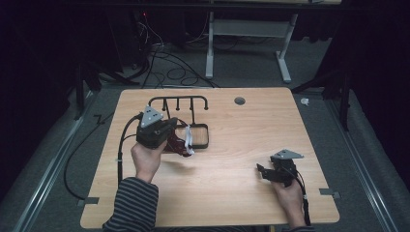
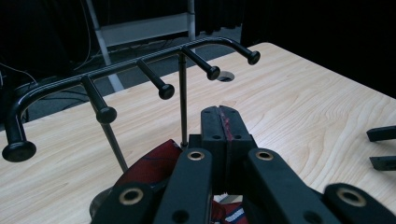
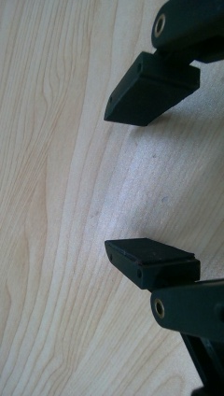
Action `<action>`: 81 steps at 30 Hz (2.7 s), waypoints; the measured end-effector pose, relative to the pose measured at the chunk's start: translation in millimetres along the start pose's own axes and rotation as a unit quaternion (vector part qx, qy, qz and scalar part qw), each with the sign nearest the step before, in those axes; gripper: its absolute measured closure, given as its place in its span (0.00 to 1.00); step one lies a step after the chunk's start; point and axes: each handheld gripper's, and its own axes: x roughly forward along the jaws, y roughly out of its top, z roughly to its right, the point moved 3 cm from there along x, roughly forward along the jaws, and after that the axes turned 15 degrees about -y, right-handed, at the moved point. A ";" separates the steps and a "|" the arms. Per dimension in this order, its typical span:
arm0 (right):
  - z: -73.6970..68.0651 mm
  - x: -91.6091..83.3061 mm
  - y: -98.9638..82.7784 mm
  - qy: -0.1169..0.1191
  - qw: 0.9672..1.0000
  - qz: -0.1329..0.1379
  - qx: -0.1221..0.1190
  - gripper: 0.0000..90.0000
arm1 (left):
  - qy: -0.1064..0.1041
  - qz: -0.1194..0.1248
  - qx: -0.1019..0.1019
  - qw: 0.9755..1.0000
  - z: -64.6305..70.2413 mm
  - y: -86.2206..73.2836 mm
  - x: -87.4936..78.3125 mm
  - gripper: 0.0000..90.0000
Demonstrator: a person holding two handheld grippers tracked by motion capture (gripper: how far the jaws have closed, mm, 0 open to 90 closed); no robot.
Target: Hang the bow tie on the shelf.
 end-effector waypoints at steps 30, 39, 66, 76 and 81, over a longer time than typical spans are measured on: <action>0.6 0.2 0.0 0.002 1.000 0.002 -0.002 0.37 | 0.011 0.003 0.000 1.000 -14.3 22.8 10.9 1.00; -0.3 -0.1 0.0 0.001 1.000 0.000 -0.001 0.37 | 0.015 0.004 -0.002 1.000 -18.6 25.5 16.3 1.00; -0.5 -0.1 0.0 0.000 1.000 0.000 -0.004 0.37 | 0.047 -0.006 -0.010 0.999 -34.8 27.7 29.0 1.00; -0.5 0.0 0.0 0.000 1.000 0.001 -0.003 0.37 | 0.059 -0.011 -0.011 0.998 -40.4 27.0 32.3 1.00; -0.5 0.0 0.1 0.000 1.000 0.001 -0.003 0.37 | 0.059 -0.013 -0.011 0.998 -42.1 27.0 35.3 1.00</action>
